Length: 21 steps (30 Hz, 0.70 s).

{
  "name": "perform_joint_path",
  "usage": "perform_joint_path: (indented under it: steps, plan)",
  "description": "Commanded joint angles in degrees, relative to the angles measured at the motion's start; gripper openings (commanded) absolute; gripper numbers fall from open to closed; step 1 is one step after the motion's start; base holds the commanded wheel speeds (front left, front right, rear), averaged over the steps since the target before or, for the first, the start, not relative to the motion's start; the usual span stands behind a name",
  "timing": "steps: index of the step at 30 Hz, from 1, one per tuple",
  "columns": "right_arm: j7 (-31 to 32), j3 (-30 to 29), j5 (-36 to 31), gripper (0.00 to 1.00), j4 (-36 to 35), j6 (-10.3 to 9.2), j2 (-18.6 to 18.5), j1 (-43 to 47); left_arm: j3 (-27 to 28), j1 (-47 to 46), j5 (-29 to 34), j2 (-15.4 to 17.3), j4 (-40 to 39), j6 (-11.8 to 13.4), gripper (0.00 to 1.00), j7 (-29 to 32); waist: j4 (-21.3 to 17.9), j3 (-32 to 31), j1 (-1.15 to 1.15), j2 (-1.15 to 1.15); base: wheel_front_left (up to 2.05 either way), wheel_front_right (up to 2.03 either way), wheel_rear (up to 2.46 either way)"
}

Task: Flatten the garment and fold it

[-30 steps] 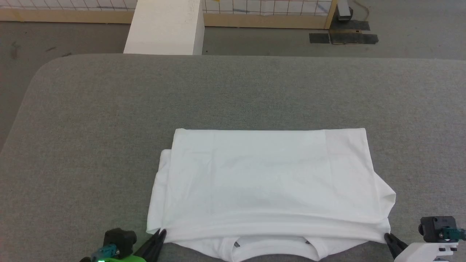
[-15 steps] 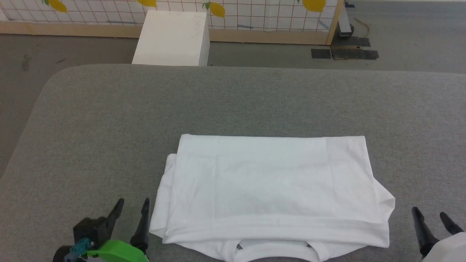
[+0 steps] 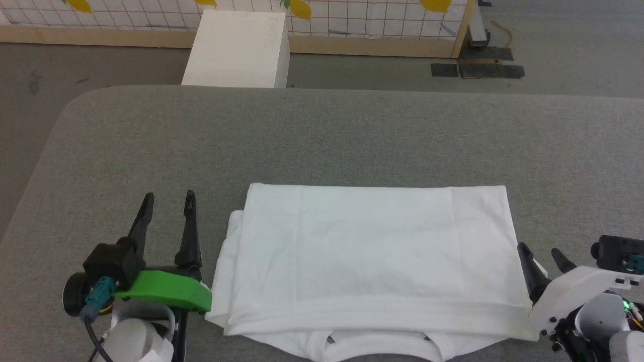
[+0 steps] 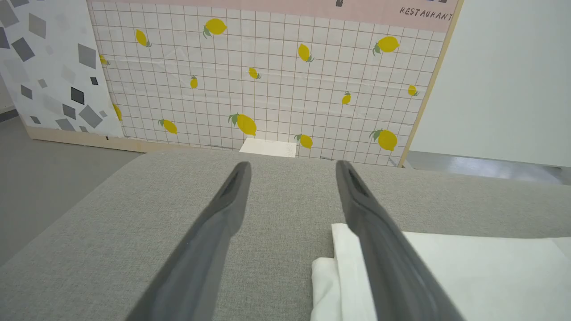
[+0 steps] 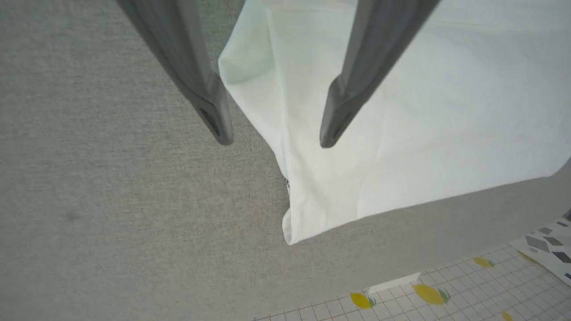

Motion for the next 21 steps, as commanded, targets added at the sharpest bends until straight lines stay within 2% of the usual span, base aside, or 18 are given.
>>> perform_joint_path:
  steps: [1, 9, 15, 17, 19, 20, 21]
  plan:
    - [0.8, -0.1, 0.0, 1.00, 2.3, -0.08, 0.1, -1.9, 0.9, -1.0, 1.3, -0.8, 0.2, -0.7, 1.00, -0.3, 0.0, 0.3, 0.00, 0.00, 0.00, 0.00, 0.00]
    - [10.5, -0.4, -2.3, 1.00, 12.6, -0.08, 0.1, -7.8, 4.4, -1.5, 4.2, -4.7, 2.2, -4.0, 1.00, -0.3, 0.7, 1.5, 0.00, 0.00, 0.00, 0.00, 0.00]
    - [19.5, 0.2, -2.0, 1.00, 16.1, -0.08, 0.1, -9.4, 6.2, -1.4, 5.9, -6.4, 3.5, -6.0, 1.00, -0.3, 1.2, 1.6, 0.00, 0.00, 0.00, 0.00, 0.00]
    - [23.5, 0.5, -0.3, 0.45, 16.7, -0.08, 0.1, -9.2, 6.6, -1.3, 6.4, -6.9, 3.8, -6.5, 1.00, -0.3, 1.4, 1.5, 0.00, 0.00, 0.00, 0.00, 0.00]
    - [25.7, 0.7, 1.0, 0.17, 16.0, -0.08, 0.1, -9.0, 7.0, -1.2, 6.8, -7.2, 4.1, -6.9, 1.00, -0.3, 1.5, 1.5, 0.00, 0.00, 0.00, 0.00, 0.00]
    - [25.8, 0.7, 1.7, 0.00, 15.3, -0.08, 0.1, -8.9, 7.2, -1.2, 7.1, -7.4, 4.2, -7.1, 1.00, -0.3, 1.6, 1.5, 0.00, 0.00, 0.00, 0.00, 0.00]
    - [25.7, 0.7, 2.1, 0.00, 14.8, -0.08, 0.1, -8.9, 7.4, -1.2, 7.2, -7.5, 4.2, -7.2, 1.00, -0.3, 1.6, 1.5, 0.00, 0.00, 0.00, 0.00, 0.00]
